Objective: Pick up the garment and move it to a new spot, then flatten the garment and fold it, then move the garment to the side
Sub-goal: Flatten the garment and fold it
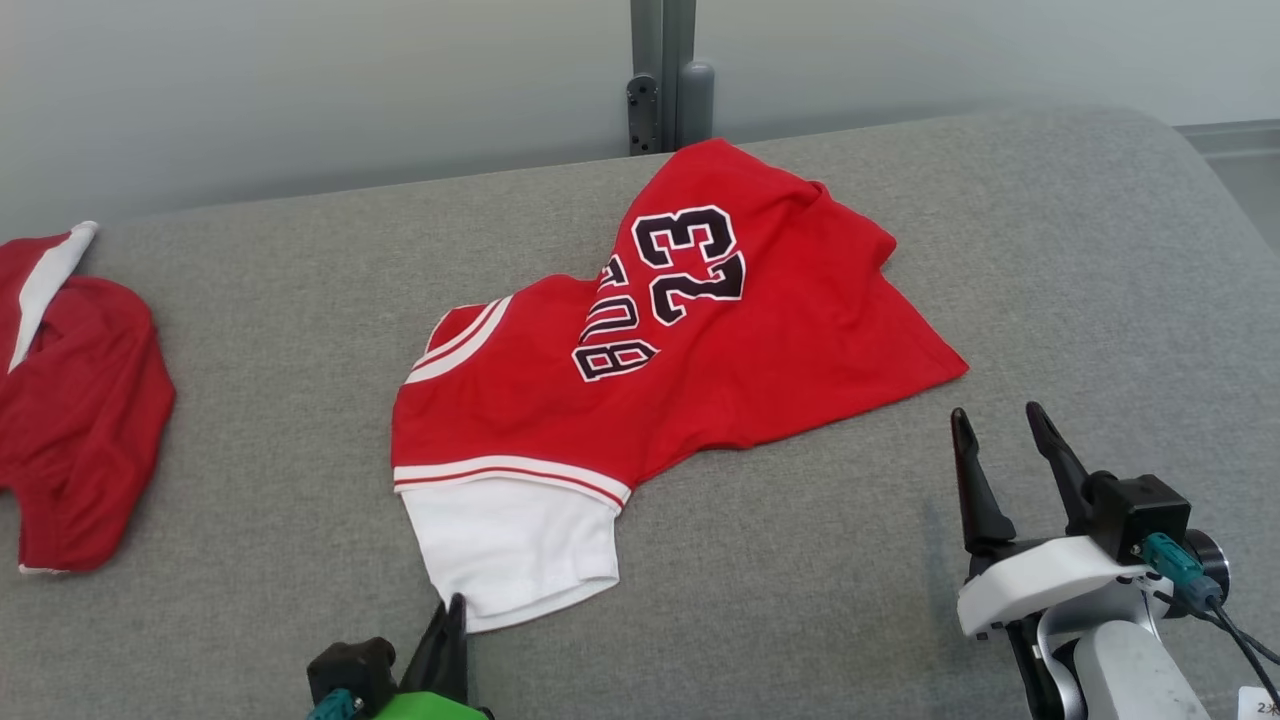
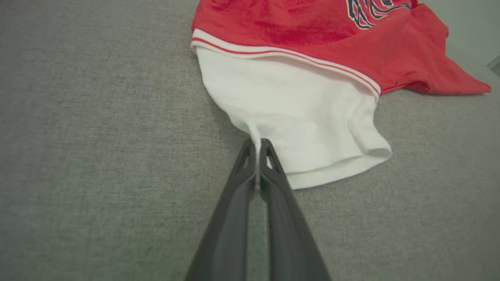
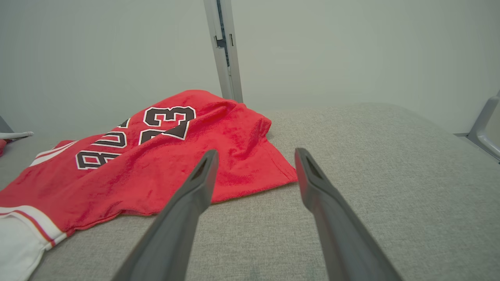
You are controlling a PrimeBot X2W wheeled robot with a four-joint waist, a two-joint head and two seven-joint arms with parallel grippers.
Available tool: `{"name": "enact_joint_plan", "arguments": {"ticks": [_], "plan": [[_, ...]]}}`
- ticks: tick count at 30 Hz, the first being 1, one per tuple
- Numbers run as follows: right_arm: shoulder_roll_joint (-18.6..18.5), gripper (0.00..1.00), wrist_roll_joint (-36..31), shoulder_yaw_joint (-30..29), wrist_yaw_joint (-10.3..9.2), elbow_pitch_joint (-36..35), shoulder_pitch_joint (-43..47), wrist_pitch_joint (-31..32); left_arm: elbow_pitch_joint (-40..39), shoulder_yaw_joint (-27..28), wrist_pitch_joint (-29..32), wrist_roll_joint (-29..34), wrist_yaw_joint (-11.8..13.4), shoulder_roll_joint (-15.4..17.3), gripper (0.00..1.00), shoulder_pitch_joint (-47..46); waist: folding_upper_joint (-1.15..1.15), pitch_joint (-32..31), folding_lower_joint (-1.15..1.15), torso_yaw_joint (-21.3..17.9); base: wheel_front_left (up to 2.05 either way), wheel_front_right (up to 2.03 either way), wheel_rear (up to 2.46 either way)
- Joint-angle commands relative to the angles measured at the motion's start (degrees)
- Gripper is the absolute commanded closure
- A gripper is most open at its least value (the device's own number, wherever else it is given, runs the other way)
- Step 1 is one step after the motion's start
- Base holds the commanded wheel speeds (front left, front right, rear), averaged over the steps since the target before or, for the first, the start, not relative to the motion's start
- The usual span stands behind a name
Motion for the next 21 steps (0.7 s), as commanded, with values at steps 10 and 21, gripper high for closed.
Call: {"name": "enact_joint_plan", "arguments": {"ticks": [10,21], "plan": [[-0.1,0.00,-3.6,-6.7,-0.07,8.8,-2.8,-0.2,-13.1,6.0,-2.4,-0.2,3.2,2.5,1.00,2.9,0.00,0.3,0.00,6.6,0.00,0.00,0.00],[-0.1,0.00,-5.6,-8.4,-0.07,26.8,-12.1,4.5,-16.4,5.7,-2.4,-0.2,4.0,2.6,1.00,3.4,0.00,3.1,0.00,10.0,0.00,0.00,0.00]]}}
